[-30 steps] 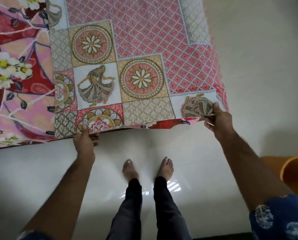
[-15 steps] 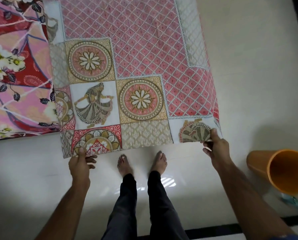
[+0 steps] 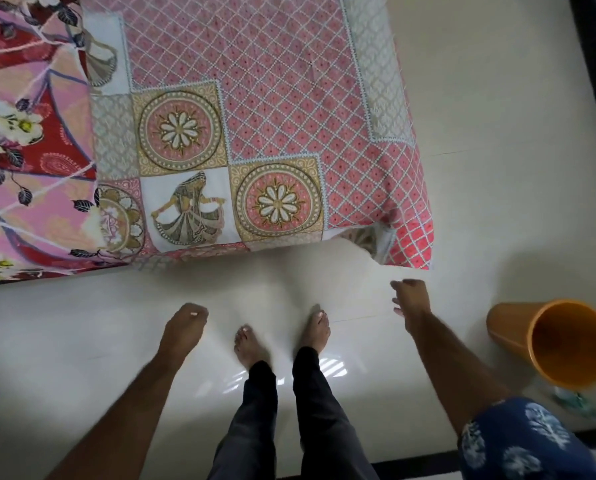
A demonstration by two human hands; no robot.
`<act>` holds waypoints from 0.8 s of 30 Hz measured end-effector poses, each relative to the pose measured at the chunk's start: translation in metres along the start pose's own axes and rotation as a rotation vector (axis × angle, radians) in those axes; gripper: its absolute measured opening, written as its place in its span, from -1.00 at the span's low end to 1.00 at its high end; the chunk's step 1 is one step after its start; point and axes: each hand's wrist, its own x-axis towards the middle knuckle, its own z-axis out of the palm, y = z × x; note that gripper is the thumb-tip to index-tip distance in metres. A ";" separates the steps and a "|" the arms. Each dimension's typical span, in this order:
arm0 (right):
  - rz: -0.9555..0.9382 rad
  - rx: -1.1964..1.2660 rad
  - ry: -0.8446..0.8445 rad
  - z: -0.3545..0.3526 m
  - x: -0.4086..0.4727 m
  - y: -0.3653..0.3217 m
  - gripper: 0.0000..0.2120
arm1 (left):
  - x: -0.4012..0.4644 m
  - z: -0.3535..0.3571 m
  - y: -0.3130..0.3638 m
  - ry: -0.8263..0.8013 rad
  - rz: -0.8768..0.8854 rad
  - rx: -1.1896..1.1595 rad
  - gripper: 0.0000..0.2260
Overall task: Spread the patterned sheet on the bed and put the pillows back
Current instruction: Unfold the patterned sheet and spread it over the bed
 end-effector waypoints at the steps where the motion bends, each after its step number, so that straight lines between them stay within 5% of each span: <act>1: -0.045 -0.012 -0.009 0.005 -0.004 -0.011 -0.63 | 0.002 0.004 0.009 0.031 0.106 0.055 -0.90; 7: -0.527 -0.414 0.154 0.015 -0.004 -0.073 -0.57 | 0.010 0.021 0.095 0.176 0.757 0.581 -0.77; 10: -0.800 -0.577 0.314 0.021 -0.015 -0.102 -0.50 | 0.011 0.030 0.142 0.237 0.872 0.820 -0.59; 13: -0.660 -0.493 0.402 0.018 -0.005 -0.125 -0.32 | 0.017 0.046 0.184 0.211 0.974 0.963 -0.52; 16: -0.421 -0.439 0.187 -0.003 0.022 -0.133 -0.14 | 0.023 0.063 0.212 0.144 1.004 1.043 -0.47; 21: -0.515 -0.804 0.176 -0.034 0.052 -0.144 -0.17 | 0.028 0.100 0.244 0.109 1.155 1.228 -0.36; 24: -0.411 -0.764 0.073 -0.046 0.076 -0.149 -0.14 | 0.027 0.126 0.269 0.076 1.298 1.235 -0.35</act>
